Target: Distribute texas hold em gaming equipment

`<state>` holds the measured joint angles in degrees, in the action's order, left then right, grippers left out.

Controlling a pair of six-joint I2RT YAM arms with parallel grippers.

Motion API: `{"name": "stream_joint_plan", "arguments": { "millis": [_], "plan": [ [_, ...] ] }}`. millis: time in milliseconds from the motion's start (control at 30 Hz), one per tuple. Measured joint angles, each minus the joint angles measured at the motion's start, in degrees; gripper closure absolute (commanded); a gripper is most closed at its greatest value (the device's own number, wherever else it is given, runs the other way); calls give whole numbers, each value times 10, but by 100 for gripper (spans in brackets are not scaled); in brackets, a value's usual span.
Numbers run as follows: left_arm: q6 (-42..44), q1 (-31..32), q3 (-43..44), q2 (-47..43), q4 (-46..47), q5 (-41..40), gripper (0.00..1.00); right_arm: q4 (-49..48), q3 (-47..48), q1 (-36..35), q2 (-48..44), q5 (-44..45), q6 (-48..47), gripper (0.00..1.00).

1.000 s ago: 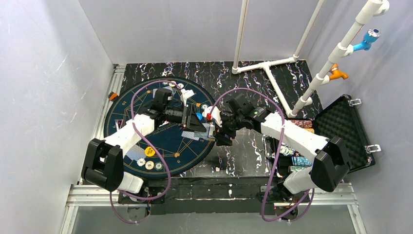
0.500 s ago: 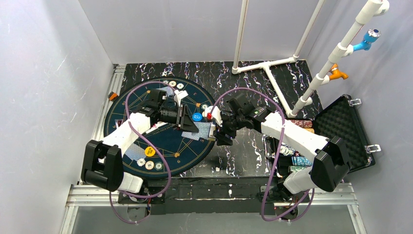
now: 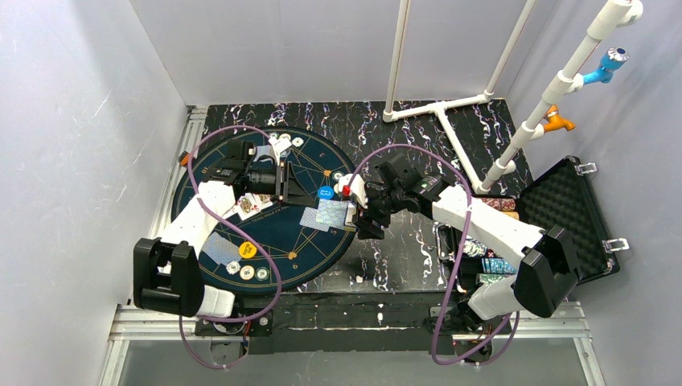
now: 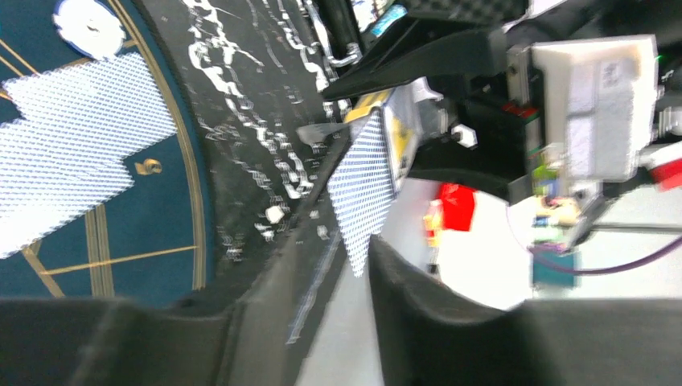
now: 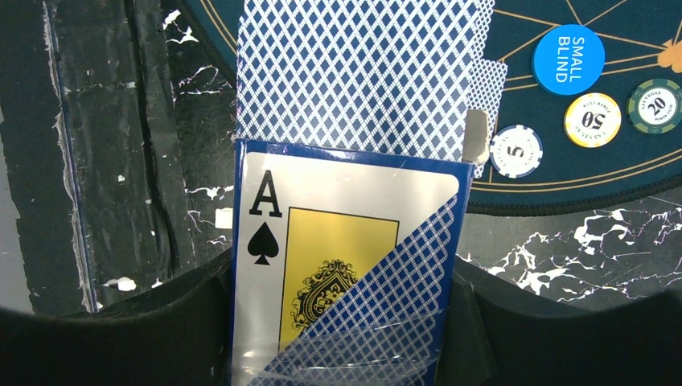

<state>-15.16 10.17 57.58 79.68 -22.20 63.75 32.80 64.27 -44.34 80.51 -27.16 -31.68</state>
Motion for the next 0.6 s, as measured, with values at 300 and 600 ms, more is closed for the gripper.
{"name": "stream_joint_plan", "arguments": {
  "millis": [300, 600],
  "plan": [
    [-54, 21, -17, -11, 51, 13, 22, 0, 0, 0, 0, -2, 0, 99],
    [-80, 94, -45, 7, 85, -8, 55, 0, 0, 0, 0, -14, 2, 99]
  ]
}}
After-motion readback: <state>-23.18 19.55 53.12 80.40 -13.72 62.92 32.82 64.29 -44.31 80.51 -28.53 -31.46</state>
